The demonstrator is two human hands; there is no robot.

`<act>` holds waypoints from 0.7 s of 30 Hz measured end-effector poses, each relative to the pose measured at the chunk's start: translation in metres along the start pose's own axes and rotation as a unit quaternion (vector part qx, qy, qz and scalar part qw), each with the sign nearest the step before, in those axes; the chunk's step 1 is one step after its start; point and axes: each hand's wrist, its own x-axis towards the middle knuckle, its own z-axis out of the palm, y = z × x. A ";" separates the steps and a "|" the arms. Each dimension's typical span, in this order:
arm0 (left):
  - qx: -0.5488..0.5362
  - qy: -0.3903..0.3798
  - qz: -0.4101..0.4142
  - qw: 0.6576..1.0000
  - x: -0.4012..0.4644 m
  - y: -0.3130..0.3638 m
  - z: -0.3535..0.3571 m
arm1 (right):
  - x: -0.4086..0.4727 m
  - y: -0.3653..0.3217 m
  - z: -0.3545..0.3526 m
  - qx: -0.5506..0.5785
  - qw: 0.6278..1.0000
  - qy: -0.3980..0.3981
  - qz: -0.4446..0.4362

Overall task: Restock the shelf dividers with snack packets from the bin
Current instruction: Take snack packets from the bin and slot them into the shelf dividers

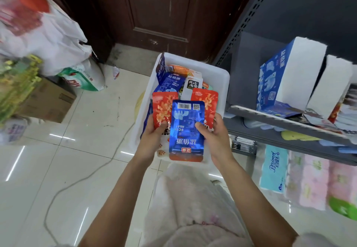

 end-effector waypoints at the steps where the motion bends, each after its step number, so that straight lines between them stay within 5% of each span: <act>1: -0.003 -0.012 -0.003 1.000 -0.001 0.003 0.005 | 0.001 0.000 0.003 -0.018 0.999 0.028 -0.018; 6: 0.043 -0.017 0.052 0.998 -0.002 0.009 0.027 | 0.003 -0.007 0.006 -0.059 0.990 0.091 -0.094; 14: 0.001 0.016 0.060 0.998 0.007 0.013 0.040 | -0.008 -0.024 -0.048 0.037 0.990 0.113 -0.079; 21: 0.060 -0.057 0.090 0.993 -0.001 0.023 0.088 | -0.033 -0.040 -0.105 -0.051 0.992 0.027 -0.108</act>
